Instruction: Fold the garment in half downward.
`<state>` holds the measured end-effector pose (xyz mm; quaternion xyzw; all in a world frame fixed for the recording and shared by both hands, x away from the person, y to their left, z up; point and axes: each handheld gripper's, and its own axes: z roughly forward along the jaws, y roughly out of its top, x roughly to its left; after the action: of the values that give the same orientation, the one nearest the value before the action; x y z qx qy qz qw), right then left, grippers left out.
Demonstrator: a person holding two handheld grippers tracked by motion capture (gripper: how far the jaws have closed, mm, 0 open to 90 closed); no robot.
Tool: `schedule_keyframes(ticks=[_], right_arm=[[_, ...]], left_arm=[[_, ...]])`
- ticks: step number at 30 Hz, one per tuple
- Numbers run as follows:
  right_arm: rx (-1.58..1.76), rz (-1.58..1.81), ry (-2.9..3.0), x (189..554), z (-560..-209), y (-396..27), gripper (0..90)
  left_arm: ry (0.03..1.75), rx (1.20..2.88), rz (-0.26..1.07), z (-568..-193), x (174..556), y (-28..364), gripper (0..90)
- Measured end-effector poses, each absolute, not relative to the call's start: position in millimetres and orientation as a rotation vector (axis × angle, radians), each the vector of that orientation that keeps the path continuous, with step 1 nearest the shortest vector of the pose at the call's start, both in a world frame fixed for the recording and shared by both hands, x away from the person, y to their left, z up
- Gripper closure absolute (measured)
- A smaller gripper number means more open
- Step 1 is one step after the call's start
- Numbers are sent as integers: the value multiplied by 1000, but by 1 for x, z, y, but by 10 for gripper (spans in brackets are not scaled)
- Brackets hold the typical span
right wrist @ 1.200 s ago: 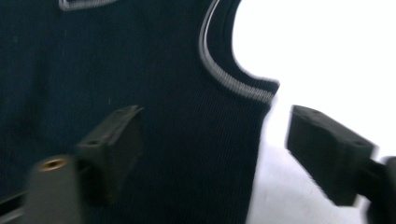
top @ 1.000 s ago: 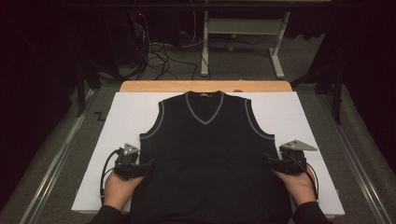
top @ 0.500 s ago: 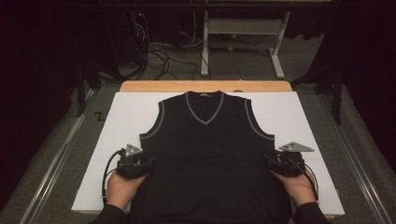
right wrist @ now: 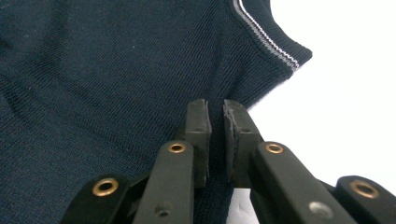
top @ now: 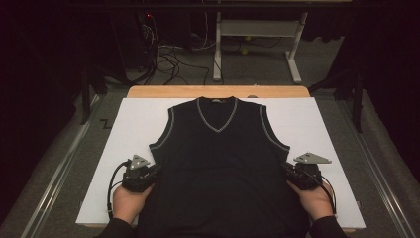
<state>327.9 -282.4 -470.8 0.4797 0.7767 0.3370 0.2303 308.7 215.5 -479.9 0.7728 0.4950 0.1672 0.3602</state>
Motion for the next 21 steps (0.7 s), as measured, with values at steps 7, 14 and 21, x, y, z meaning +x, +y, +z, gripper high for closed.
schedule_keyframes(ticks=[7,14,21], right_arm=[[1288,938,2124,322,-469,-285,847],[1242,943,2148,309,-468,-293,850],[1195,940,2155,294,-463,-293,849]], left_arm=[[1285,1956,412,-479,304,228,768],[1232,1944,389,-471,288,237,769],[1184,1992,372,-471,277,232,768]])
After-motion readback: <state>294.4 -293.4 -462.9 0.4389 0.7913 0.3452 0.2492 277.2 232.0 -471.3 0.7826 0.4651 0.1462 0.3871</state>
